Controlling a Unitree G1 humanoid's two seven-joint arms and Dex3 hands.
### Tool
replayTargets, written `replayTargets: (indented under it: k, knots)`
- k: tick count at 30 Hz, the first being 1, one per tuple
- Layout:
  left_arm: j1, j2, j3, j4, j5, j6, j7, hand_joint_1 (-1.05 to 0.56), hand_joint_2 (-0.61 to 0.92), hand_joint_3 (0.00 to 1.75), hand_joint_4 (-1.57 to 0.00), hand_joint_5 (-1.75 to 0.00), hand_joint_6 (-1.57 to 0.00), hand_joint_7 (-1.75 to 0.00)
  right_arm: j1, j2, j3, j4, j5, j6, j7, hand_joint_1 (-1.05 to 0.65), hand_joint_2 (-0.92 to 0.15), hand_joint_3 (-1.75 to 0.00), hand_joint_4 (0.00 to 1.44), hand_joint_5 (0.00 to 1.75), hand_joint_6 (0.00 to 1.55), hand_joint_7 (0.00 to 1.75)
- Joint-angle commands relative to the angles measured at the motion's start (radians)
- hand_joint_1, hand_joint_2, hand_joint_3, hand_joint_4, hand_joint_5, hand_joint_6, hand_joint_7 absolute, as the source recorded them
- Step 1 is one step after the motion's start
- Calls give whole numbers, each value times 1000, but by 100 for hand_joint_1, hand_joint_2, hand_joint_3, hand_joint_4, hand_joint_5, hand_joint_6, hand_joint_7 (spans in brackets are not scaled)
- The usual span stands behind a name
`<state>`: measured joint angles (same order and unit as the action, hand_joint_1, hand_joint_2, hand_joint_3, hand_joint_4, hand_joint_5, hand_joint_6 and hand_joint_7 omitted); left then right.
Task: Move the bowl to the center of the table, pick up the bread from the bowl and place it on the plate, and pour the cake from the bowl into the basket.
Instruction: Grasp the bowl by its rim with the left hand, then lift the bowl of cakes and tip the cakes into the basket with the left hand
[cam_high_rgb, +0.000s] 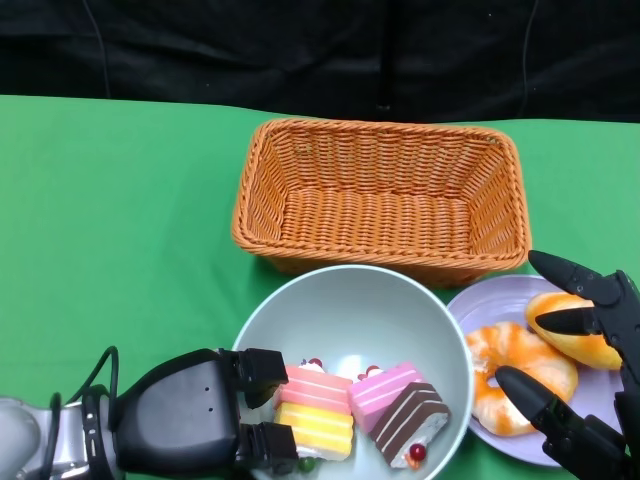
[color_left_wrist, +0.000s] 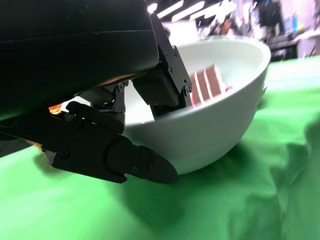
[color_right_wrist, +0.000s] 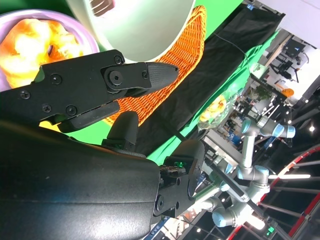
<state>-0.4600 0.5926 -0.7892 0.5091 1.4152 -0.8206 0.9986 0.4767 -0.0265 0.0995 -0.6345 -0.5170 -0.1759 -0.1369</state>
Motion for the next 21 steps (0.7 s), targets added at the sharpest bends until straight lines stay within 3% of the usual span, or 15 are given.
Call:
replayTargets:
  k: [1,4,14,21]
  knots:
    - [-8,27,4,-29,-34,-6,60,-33,92,15,-80,-175,-65,-166,-1,8,-2,-21,0,10,-2,-41,-92,-29,14,122,0,84]
    - [2,50,24,-63,-88,-38,45,-33,92,17,-83,-175,-61,-174,-3,9,-1,-15,4,2,-8,-40,-92,-29,15,121,0,85]
    - [104,152,158,-254,-316,-134,-214,-31,92,17,-86,-175,-65,-175,-6,10,3,8,3,-38,-34,-40,-92,-29,19,121,1,92]
    - [157,138,258,-287,-432,-186,-305,-25,92,16,-91,-175,-66,-175,-11,8,-13,51,25,-77,-51,-41,-92,-30,21,121,0,95]
